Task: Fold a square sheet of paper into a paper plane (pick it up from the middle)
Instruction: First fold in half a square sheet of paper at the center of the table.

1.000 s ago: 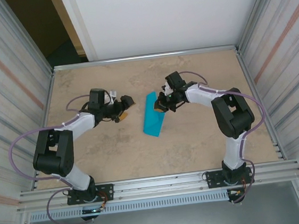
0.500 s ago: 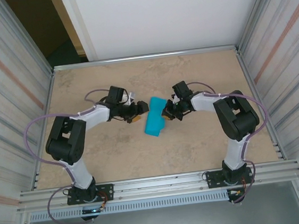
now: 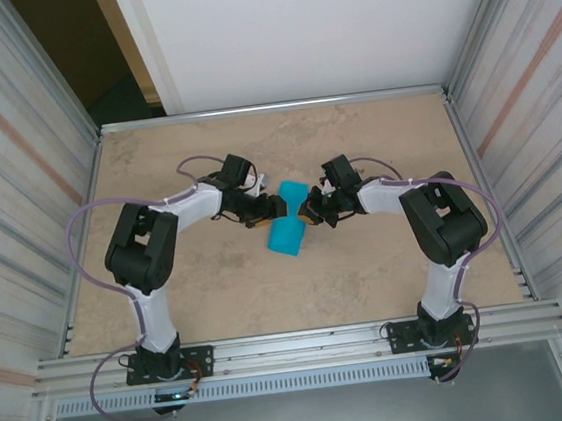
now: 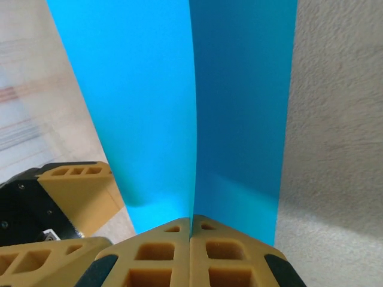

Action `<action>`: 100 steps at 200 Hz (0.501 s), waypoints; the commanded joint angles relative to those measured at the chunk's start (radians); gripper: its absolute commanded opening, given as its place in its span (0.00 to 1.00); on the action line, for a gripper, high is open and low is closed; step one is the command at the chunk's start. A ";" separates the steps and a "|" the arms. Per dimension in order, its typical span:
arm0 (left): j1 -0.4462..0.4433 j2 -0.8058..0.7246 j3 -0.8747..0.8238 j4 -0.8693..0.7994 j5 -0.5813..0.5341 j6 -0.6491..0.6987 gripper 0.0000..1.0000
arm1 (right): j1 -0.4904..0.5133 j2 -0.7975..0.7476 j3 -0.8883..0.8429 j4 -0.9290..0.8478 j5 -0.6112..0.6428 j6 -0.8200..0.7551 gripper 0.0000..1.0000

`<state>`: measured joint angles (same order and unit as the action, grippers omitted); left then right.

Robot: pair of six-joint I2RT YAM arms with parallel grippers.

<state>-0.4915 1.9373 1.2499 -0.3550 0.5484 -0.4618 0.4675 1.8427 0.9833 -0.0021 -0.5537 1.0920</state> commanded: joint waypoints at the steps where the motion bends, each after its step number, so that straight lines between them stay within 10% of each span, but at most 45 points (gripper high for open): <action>1: -0.004 0.019 0.051 -0.062 -0.026 0.061 0.62 | 0.010 0.023 0.009 0.016 -0.030 0.029 0.00; 100: -0.019 0.096 0.082 -0.111 -0.114 0.047 0.45 | -0.005 -0.011 -0.017 -0.008 -0.009 0.018 0.15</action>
<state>-0.5045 2.0022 1.3117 -0.4194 0.4824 -0.4217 0.4709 1.8626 0.9833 0.0189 -0.5758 1.1099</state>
